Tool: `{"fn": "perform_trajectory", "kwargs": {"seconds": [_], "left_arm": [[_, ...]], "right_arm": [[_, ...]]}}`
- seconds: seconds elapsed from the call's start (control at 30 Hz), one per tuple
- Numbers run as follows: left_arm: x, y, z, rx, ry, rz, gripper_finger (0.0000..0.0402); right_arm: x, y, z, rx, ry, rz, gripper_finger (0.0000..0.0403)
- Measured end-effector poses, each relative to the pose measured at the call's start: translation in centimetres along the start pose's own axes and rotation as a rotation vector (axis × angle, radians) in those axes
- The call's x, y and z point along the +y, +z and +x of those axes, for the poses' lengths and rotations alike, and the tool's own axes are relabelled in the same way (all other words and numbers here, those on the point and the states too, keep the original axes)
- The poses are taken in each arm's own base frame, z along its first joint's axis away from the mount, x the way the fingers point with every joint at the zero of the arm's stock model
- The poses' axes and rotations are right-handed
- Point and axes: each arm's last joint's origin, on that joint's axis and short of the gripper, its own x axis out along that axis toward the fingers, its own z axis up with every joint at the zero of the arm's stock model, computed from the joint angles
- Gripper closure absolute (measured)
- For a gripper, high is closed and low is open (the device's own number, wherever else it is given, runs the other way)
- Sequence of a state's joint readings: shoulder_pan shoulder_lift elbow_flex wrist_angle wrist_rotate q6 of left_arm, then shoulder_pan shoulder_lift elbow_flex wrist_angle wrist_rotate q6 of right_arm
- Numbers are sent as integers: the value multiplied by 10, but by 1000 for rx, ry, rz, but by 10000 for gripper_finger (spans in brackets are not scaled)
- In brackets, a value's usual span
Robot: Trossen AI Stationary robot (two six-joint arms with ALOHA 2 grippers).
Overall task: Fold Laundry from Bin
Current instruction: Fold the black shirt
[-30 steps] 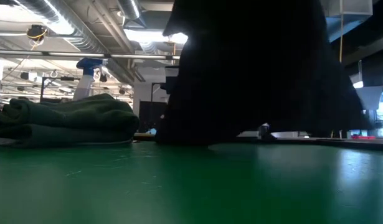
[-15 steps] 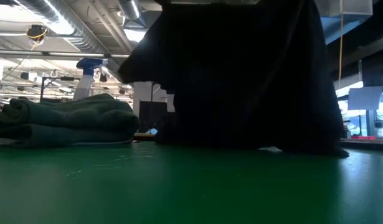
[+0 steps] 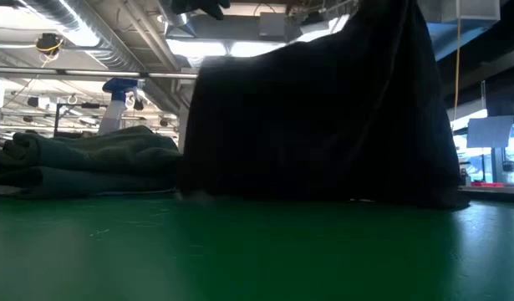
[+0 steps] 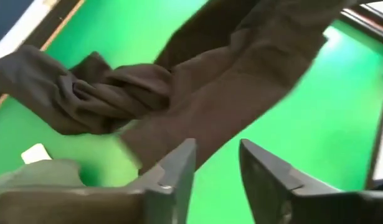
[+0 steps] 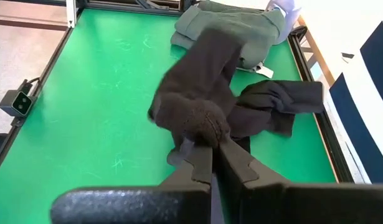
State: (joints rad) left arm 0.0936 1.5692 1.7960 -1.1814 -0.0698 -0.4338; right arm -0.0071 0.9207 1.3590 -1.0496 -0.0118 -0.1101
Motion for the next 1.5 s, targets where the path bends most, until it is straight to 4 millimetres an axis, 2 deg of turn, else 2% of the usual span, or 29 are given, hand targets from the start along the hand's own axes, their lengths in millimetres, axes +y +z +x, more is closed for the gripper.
{"fn": "perform_trajectory", "kwargs": {"seconds": [0.17,0.3,0.47,0.63,0.87,1.37,1.5], "left_arm": [[12,7,-9,12,-41,-35,223],[16,12,-18,-8,-43,-35,207],[12,13,-20,-48,-23,14,208],[-3,12,-15,-104,9,87,214],[-20,7,-17,-156,16,138,217],[-28,3,-19,-203,129,185,217],[-26,-2,-8,-167,144,187,217]], "right_arm": [[0,0,0,0,-1,0,398],[0,0,0,0,-1,1,398],[0,0,0,0,-1,24,398],[0,0,0,0,-1,25,398],[0,0,0,0,-1,26,398],[0,0,0,0,-1,19,397],[0,0,0,0,-1,15,397]]}}
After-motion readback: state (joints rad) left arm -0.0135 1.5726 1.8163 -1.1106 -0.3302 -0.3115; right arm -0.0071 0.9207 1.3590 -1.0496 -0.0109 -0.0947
